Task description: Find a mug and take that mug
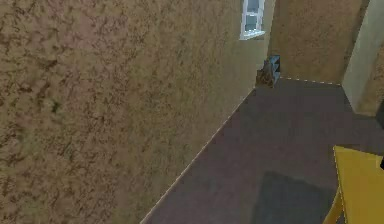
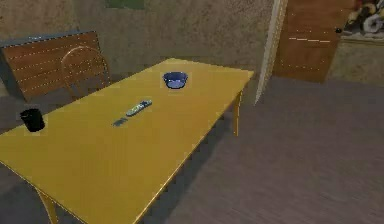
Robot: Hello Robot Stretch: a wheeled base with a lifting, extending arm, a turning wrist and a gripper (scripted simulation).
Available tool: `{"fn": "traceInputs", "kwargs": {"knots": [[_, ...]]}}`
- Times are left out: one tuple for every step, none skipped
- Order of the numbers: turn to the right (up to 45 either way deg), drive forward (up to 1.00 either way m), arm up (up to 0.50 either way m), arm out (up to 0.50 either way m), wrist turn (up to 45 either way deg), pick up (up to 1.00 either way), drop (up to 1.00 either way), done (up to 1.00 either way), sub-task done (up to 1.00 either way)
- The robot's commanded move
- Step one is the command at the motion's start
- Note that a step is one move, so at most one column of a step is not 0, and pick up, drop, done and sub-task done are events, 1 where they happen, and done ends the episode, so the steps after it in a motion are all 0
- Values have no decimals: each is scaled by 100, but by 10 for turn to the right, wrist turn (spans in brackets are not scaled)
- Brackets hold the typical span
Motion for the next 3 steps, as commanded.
{"fn": "traceInputs", "kwargs": {"knots": [[210,0,0,0,0,0,0,0,0],[0,100,0,0,0,0,0,0,0],[30,0,0,0,0,0,0,0,0]]}}
